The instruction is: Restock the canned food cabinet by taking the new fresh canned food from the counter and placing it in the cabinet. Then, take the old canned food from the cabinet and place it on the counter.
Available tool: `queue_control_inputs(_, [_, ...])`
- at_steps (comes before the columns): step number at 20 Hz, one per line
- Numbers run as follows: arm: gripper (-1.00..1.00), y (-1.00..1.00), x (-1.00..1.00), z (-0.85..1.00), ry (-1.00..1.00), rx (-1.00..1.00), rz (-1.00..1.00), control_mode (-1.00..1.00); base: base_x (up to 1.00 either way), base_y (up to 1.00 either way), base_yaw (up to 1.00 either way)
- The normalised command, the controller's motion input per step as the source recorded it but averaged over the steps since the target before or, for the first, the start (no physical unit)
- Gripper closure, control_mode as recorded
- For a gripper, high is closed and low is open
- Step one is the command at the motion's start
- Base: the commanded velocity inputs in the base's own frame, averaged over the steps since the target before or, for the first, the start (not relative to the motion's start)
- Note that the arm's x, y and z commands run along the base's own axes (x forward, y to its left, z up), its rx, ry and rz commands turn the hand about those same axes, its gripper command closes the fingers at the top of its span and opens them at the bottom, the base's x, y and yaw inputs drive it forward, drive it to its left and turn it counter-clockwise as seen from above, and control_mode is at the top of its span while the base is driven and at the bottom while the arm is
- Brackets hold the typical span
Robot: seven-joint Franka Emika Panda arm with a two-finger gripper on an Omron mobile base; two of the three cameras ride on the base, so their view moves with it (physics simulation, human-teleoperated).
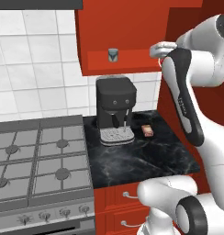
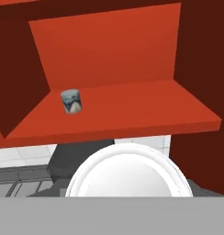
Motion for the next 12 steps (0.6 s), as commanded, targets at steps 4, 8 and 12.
queue_control_inputs(4, [1.00,0.00,0.90,-0.11,0.00,-0.06,0.00,-1.00,0.00,0.00,0.00])
queue_control_inputs(8, [1.00,0.00,0.75,-0.38,0.00,-0.11,0.00,-1.00,0.00,0.00,0.00])
queue_control_inputs(12, [1.00,0.00,0.74,-0.38,0.00,-0.09,0.00,-1.00,0.00,0.00,0.00])
